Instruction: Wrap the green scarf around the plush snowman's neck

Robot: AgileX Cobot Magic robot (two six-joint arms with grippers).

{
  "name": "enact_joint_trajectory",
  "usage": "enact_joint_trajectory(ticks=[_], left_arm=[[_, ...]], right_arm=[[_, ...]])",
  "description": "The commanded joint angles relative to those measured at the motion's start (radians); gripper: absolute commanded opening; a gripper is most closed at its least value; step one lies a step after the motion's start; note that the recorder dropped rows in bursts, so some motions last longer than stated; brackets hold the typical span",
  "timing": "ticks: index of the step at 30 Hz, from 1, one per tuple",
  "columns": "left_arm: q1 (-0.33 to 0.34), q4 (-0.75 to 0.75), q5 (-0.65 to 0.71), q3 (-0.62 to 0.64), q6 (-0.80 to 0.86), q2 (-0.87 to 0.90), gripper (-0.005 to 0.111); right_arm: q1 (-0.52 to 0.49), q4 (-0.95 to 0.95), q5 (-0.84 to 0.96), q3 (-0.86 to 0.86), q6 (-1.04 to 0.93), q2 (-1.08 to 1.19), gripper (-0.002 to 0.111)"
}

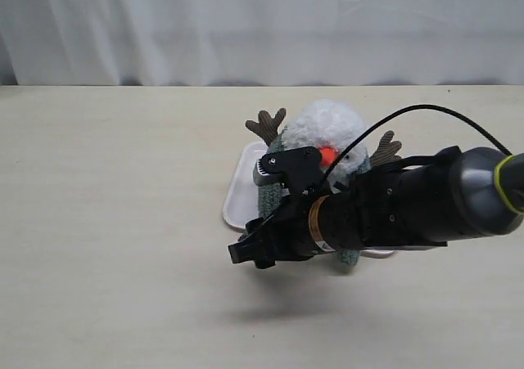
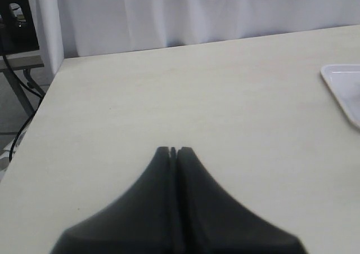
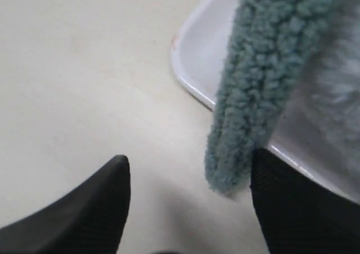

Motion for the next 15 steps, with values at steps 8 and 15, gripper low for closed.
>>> enact_joint_trajectory(ticks=[8, 15], left_arm=[[0.001, -0.001, -0.011, 0.003, -0.001, -0.002, 0.0], [0.001, -0.001, -0.011, 0.003, -0.001, -0.002, 0.0]], right_arm=[[-0.001, 0.024, 0.178, -0.052, 0.009, 0.03, 0.055], [-0.001, 0.019, 0.066, -0.059, 0.002, 0.043, 0.035]])
